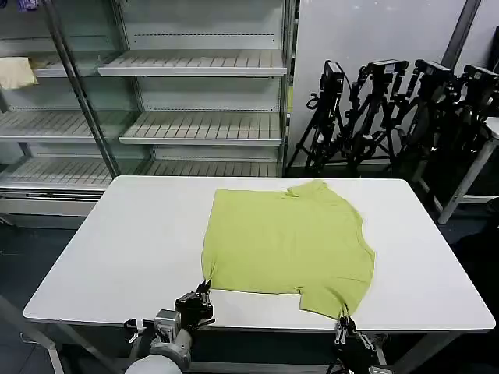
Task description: Fold and organize the clothes.
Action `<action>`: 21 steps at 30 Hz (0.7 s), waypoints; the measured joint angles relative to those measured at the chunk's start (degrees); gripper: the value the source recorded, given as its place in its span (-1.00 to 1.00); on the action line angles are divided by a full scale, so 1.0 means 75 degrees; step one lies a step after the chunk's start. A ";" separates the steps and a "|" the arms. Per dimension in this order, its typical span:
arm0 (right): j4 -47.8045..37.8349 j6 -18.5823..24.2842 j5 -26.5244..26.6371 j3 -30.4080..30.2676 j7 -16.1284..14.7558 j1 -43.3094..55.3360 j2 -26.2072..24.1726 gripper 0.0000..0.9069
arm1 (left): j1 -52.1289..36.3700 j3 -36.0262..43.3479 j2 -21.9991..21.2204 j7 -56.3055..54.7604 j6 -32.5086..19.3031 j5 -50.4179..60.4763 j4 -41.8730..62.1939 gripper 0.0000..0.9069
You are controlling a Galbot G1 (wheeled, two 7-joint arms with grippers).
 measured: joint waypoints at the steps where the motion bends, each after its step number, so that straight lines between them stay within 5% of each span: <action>1: 0.0085 0.0044 -0.0038 0.0024 -0.0019 -0.0054 -0.0024 -1.00 | 0.0033 -0.0023 0.0005 0.0007 -0.0014 -0.0013 -0.0055 -0.96; 21: 0.1355 0.0478 -0.0191 0.0587 -0.0276 -0.0592 -0.0436 -1.00 | 0.1181 -0.0520 0.0090 0.0091 -0.0185 -0.0136 -0.1684 -0.96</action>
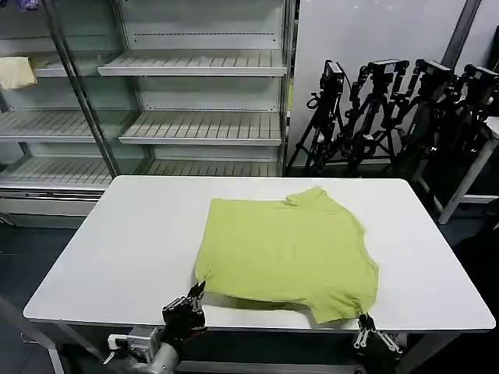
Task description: Fold and organize the clothes.
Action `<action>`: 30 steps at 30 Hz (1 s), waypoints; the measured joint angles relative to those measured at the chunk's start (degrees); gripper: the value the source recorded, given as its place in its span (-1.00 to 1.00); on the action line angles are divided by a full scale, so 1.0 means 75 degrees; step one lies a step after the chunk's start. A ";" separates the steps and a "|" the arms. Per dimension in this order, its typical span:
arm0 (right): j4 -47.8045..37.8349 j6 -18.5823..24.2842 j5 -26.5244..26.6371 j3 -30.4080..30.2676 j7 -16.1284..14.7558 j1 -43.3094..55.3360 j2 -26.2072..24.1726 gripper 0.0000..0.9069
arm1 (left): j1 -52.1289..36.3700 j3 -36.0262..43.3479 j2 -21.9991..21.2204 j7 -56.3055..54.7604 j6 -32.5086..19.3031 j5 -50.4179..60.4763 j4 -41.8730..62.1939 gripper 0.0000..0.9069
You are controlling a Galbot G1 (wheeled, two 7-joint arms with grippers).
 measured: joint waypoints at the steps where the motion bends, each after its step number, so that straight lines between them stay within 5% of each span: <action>1: 0.0001 0.0000 0.0042 0.0048 -0.0002 0.0059 -0.0038 -1.00 | -0.0001 -0.0029 0.0031 0.0014 -0.0025 -0.0004 -0.0036 -0.96; 30: -0.1841 -0.0680 0.1290 0.0506 -0.0168 0.3224 -0.1590 -1.00 | -0.2437 0.0462 0.0562 0.0269 -0.0341 -0.0469 0.1721 -0.96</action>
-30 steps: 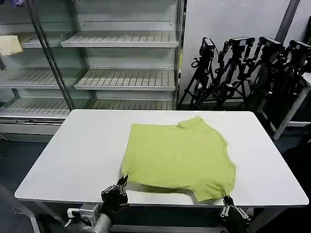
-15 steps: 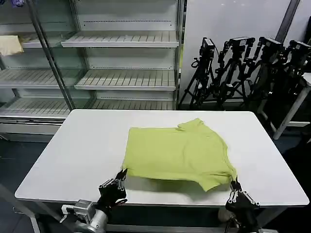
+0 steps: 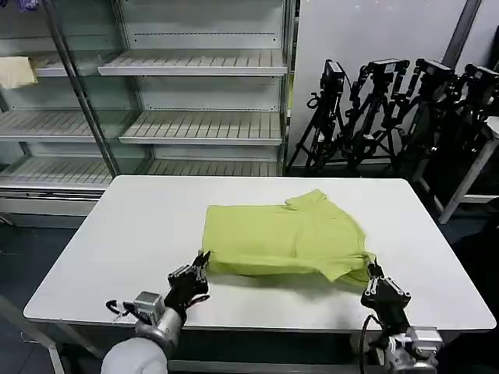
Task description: Fold and organize the clothes.
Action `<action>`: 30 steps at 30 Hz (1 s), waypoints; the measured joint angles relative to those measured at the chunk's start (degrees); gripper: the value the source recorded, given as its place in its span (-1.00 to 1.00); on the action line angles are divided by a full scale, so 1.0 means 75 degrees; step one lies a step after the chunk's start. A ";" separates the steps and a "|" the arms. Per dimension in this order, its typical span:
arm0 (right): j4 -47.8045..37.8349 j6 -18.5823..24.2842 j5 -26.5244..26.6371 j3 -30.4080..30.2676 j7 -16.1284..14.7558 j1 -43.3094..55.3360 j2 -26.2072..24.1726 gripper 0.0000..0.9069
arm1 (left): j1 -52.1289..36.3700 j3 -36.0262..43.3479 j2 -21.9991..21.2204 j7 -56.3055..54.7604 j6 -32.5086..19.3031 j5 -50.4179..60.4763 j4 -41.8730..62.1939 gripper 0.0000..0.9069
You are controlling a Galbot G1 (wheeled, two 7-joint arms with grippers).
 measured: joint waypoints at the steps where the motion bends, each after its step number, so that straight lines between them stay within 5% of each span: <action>1: -0.0105 -0.0023 0.0005 -0.0028 -0.0007 0.0116 -0.0022 -1.00 | -0.0096 0.0026 -0.0002 0.0002 0.0000 0.0004 0.0106 -0.93; 16: -0.1337 -0.0147 -0.0160 -0.0501 -0.0094 0.1230 -0.0036 -1.00 | -0.0802 0.0384 -0.0159 -0.0002 -0.0040 0.0370 0.1184 -0.93; 19: -0.1537 -0.0175 -0.0217 -0.0583 -0.0094 0.1330 -0.0008 -1.00 | -0.0885 0.0438 -0.0201 -0.0010 -0.0051 0.0445 0.1354 -0.40; 20: -0.1591 -0.0192 -0.0238 -0.0609 -0.0093 0.1349 0.0005 -1.00 | -0.0911 0.0443 -0.0215 -0.0015 -0.0051 0.0458 0.1402 0.29; 21: -0.1632 -0.0209 -0.0255 -0.0632 -0.0094 0.1363 0.0017 0.24 | -0.0932 0.0448 -0.0223 -0.0019 -0.0051 0.0474 0.1439 0.71; 22: -0.1667 -0.0224 -0.0271 -0.0649 -0.0096 0.1378 0.0022 1.00 | -0.0948 0.0450 -0.0229 -0.0025 -0.0051 0.0484 0.1469 1.00; 30: -0.1705 -0.0238 -0.0355 -0.0633 -0.0157 0.1327 0.0077 1.00 | -0.0928 0.0409 -0.0279 -0.0054 -0.0112 0.0530 0.1517 1.00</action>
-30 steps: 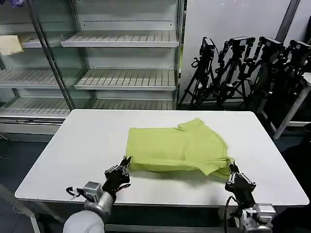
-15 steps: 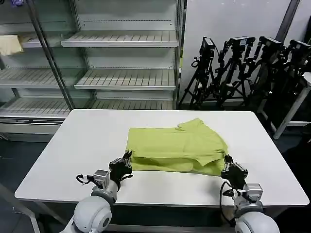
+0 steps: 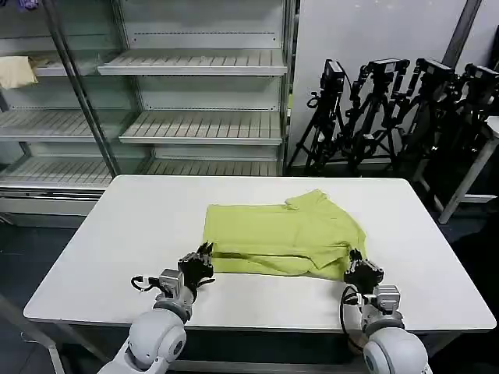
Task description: Fold and organize the clothes.
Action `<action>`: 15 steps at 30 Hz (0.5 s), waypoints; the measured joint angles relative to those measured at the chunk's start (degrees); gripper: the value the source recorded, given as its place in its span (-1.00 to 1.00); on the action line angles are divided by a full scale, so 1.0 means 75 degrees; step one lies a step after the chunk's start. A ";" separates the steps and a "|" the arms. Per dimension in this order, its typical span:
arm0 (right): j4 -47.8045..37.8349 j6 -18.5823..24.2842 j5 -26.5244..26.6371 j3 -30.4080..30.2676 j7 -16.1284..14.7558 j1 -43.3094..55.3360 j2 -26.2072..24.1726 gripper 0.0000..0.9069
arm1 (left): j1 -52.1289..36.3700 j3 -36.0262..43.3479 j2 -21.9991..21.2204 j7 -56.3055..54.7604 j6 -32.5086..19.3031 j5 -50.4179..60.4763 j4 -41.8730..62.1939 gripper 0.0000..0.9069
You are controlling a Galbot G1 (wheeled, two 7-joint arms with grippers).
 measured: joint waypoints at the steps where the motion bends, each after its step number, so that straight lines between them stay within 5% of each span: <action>1: 0.0024 0.0001 0.0003 0.0023 -0.0010 -0.0028 -0.0008 1.00 | 0.0019 -0.0014 0.0001 -0.0005 -0.0003 0.0001 -0.0015 1.00; 15: 0.0454 -0.0263 0.0392 0.0734 0.0101 -0.0676 -0.0227 1.00 | 0.0532 -0.0226 -0.0051 -0.0094 0.0164 -0.0323 -0.0378 1.00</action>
